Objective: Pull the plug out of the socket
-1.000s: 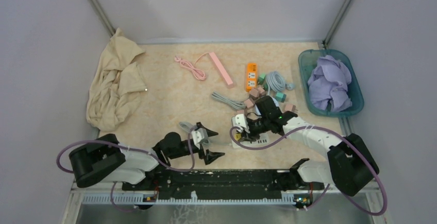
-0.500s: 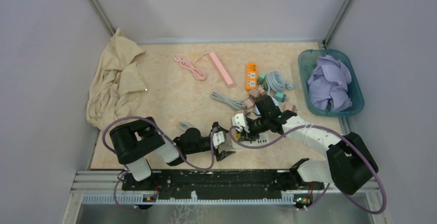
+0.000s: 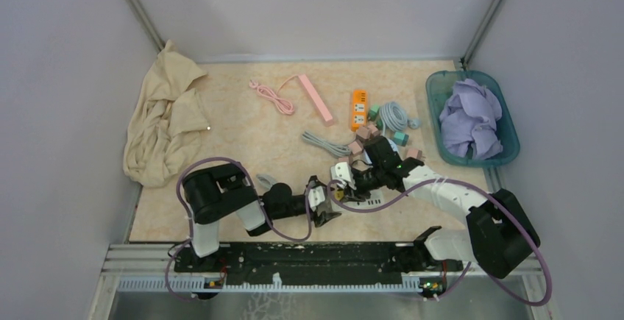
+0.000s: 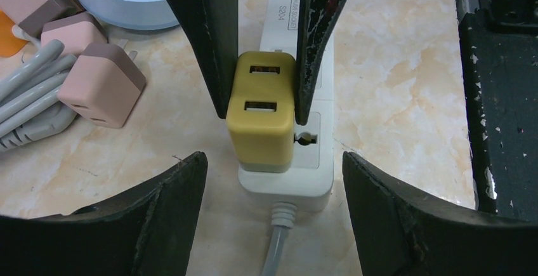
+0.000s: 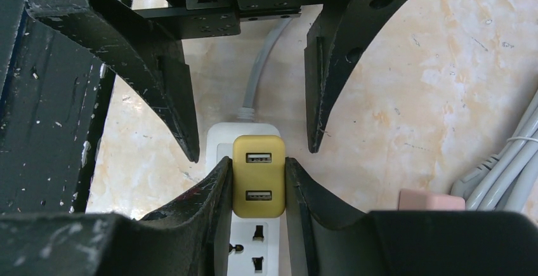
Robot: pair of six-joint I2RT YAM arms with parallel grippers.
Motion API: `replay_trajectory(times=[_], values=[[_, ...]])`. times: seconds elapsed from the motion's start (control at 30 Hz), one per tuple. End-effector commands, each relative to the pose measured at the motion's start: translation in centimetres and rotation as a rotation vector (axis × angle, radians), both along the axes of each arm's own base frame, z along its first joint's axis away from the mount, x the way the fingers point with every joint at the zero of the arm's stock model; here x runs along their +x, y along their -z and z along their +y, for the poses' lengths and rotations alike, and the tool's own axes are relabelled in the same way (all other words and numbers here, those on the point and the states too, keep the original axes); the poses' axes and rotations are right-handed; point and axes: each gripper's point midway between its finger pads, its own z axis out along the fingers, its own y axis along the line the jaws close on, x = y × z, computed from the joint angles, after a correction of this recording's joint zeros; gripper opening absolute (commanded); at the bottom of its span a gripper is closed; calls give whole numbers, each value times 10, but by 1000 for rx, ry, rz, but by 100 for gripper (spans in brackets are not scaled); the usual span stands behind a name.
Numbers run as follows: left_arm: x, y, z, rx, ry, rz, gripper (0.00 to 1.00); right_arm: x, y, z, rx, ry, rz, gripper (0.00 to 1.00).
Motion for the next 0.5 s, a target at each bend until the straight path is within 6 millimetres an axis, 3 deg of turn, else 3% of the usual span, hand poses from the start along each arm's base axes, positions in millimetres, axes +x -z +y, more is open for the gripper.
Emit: replay_trajectory(times=[0.0,0.1,0.23,0.33,0.47], values=[[-2,-12,-12,-66,29,-7,82,-2,-7,6,10,-34,2,4],[-3,-9,-13,-61,36,5,73,-2,-6,6,10,-35,4,4],[-5,-2,-12,-47,37,27,52,-2,-7,6,11,-36,6,4],[-6,2,-10,-38,38,40,44,-4,-9,7,18,-44,10,4],[-7,12,-10,-16,57,87,28,-16,-14,11,47,-91,40,3]])
